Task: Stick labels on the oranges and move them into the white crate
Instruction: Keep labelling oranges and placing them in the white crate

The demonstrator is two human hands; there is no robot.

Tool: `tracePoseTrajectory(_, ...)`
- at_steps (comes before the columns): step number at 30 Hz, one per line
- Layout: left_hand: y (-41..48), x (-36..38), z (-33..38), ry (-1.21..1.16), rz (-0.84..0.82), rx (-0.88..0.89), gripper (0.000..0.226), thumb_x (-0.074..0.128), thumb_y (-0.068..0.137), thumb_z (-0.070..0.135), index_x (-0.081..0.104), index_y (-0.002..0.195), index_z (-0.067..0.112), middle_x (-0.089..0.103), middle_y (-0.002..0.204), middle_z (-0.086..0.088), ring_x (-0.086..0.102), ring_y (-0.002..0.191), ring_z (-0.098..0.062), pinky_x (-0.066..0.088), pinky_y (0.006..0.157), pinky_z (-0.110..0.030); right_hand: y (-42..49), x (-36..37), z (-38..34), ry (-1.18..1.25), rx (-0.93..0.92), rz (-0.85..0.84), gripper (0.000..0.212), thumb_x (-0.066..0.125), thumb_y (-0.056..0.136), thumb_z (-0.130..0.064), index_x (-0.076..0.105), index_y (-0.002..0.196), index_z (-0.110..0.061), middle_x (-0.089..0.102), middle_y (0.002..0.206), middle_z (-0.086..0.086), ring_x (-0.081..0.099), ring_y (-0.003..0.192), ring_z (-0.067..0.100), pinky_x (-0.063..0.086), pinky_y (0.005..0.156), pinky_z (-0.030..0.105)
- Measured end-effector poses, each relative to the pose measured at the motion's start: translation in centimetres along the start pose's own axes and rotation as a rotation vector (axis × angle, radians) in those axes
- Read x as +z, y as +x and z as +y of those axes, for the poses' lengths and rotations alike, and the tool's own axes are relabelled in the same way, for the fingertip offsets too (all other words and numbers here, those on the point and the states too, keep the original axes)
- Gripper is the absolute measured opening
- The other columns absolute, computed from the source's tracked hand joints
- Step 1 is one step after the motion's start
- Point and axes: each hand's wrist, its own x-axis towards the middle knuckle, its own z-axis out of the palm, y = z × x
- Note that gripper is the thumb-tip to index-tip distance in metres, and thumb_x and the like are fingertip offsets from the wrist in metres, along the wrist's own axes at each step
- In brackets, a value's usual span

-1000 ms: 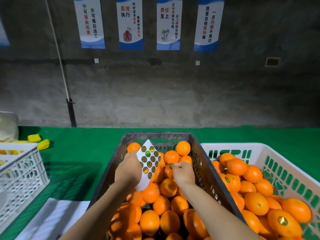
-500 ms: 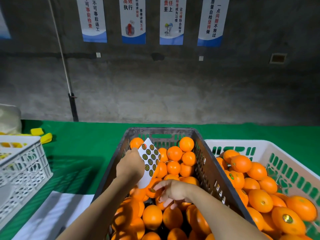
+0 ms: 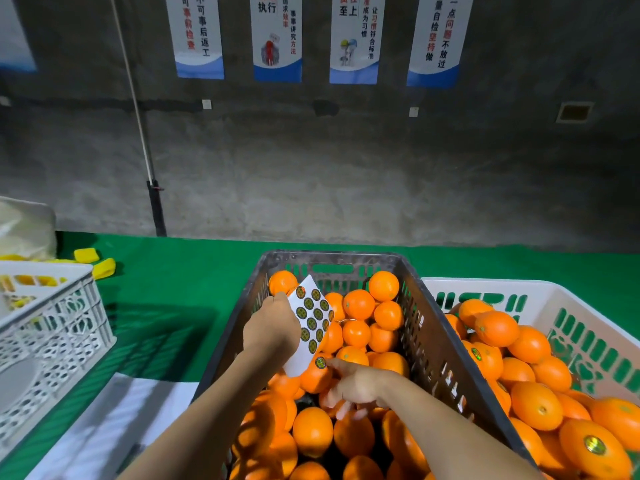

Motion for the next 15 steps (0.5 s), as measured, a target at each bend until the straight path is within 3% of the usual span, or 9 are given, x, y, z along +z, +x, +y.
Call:
tracePoseTrajectory(4,-0.1,-0.1,0.0,-0.003,0.006,0.015,0.014,0.044,0.100,0.017,0.049,0.111,0.010,0.058,0.107,-0.009,0.063,0.091,-0.024,0.052,0.071,-0.031,0.1,-0.2,0.0,-0.195,0.020,0.008,0.091,0.057,0.094,-0.013,-0.003,0.158,-0.040,0.041,0.152,0.010,0.061,0.077,0.012,0.053,0.064,0.024)
tracePoseTrajectory(9,-0.2,-0.2,0.0,-0.011,-0.001,0.027,0.015,0.046,0.100,0.018,0.048,0.112,0.008,0.057,0.107,-0.010,0.064,0.093,-0.025,0.052,0.070,-0.030,1.3,0.5,0.4,-0.350,0.084,0.067,0.092,0.056,0.095,-0.016,-0.007,0.158,-0.036,0.056,0.133,0.016,0.061,0.083,0.024,0.050,0.063,0.031)
tracePoseTrajectory(11,-0.2,-0.2,-0.1,-0.014,0.011,0.033,0.015,0.046,0.100,0.018,0.048,0.111,0.008,0.058,0.107,-0.010,0.063,0.092,-0.025,0.050,0.068,-0.030,1.7,0.5,0.5,-0.433,0.094,0.136,0.091,0.052,0.096,-0.015,-0.010,0.158,-0.037,0.056,0.136,0.016,0.066,0.090,0.029,0.048,0.065,0.033)
tracePoseTrajectory(15,-0.2,-0.1,-0.1,-0.003,0.025,0.047,0.015,0.046,0.100,0.017,0.049,0.111,0.007,0.059,0.107,-0.011,0.064,0.092,-0.026,0.052,0.070,-0.032,1.5,0.8,0.2,-0.518,0.072,0.123,0.093,0.049,0.098,-0.010,-0.019,0.153,-0.044,0.053,0.143,0.011,0.060,0.078,0.022,0.047,0.069,0.033)
